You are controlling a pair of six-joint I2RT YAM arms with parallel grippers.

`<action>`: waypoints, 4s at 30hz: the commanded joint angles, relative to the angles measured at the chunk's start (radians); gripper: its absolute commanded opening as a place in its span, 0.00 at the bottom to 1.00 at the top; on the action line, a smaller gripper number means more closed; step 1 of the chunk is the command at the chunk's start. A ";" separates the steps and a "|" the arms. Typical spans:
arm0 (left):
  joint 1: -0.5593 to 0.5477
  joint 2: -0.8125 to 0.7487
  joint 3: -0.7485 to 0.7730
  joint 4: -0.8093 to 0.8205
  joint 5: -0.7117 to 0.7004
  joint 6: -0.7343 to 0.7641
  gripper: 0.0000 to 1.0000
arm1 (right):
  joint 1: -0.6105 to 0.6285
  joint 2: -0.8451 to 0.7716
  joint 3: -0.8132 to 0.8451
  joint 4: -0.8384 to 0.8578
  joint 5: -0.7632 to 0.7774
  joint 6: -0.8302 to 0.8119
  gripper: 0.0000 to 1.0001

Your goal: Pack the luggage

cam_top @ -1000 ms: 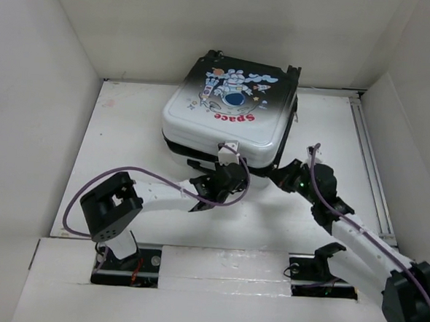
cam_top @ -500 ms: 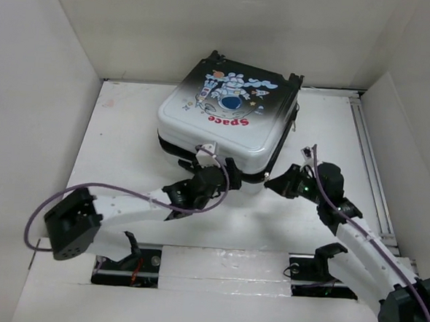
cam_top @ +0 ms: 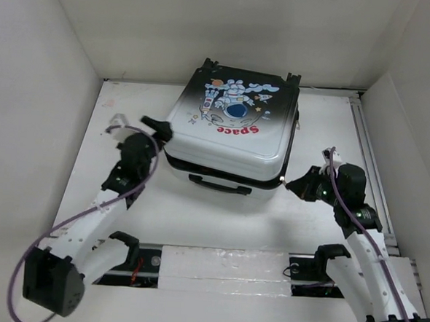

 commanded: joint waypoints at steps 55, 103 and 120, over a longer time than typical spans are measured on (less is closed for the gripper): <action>0.244 0.139 -0.385 0.899 0.789 -0.421 1.00 | 0.093 -0.080 0.252 -0.111 0.296 0.013 0.37; 0.045 0.093 -0.349 0.754 0.701 -0.379 0.76 | 0.153 0.856 0.202 0.668 -0.202 0.108 0.02; -0.095 -0.129 -0.247 0.200 0.195 -0.018 0.61 | 0.274 0.231 -0.027 0.404 0.157 0.073 0.40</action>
